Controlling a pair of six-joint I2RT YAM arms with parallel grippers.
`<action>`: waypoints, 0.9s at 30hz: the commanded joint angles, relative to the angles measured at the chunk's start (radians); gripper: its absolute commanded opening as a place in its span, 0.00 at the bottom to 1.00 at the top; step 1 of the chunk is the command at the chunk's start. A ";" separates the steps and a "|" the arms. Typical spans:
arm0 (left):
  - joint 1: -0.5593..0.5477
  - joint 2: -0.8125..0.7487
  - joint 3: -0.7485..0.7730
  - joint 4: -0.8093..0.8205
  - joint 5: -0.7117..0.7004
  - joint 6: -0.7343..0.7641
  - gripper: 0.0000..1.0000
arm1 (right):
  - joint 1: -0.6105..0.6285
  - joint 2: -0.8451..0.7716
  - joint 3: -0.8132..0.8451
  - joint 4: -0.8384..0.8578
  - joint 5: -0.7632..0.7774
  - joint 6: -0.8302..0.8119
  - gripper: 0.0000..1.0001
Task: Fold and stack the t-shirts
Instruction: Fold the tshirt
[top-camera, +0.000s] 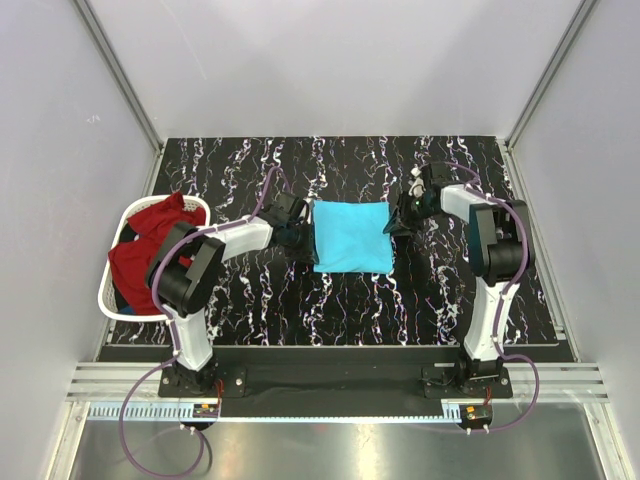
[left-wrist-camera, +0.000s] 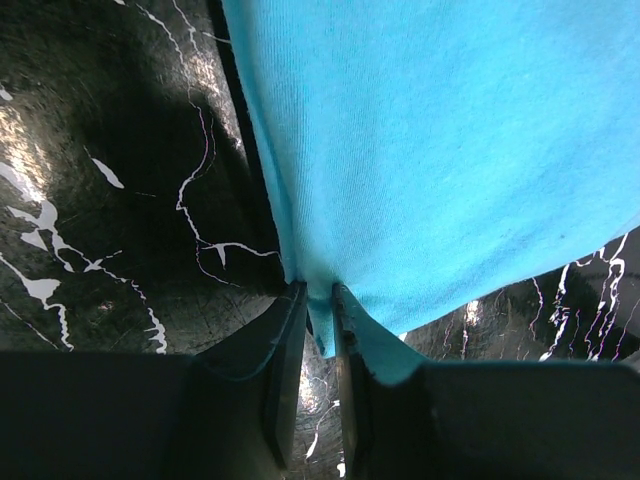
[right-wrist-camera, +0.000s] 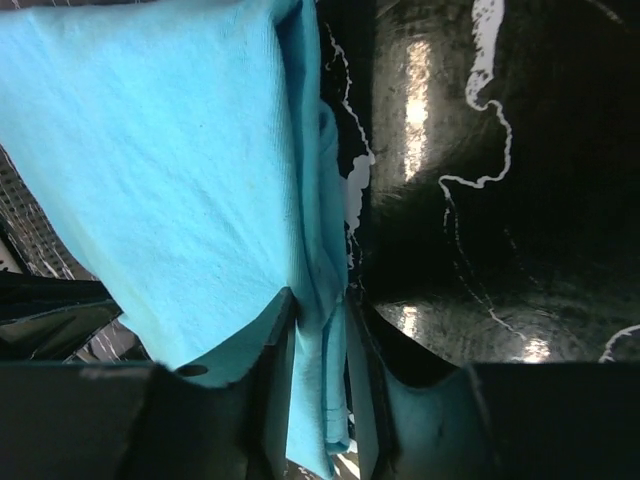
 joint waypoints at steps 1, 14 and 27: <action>0.000 0.022 0.006 -0.006 -0.036 0.009 0.23 | -0.019 0.003 0.037 -0.005 -0.028 -0.049 0.32; 0.009 -0.067 0.079 -0.072 0.002 0.020 0.27 | -0.040 0.070 0.103 0.006 -0.182 -0.102 0.37; 0.080 -0.334 0.104 -0.167 0.048 0.115 0.32 | -0.069 0.105 0.178 0.002 -0.116 -0.096 0.03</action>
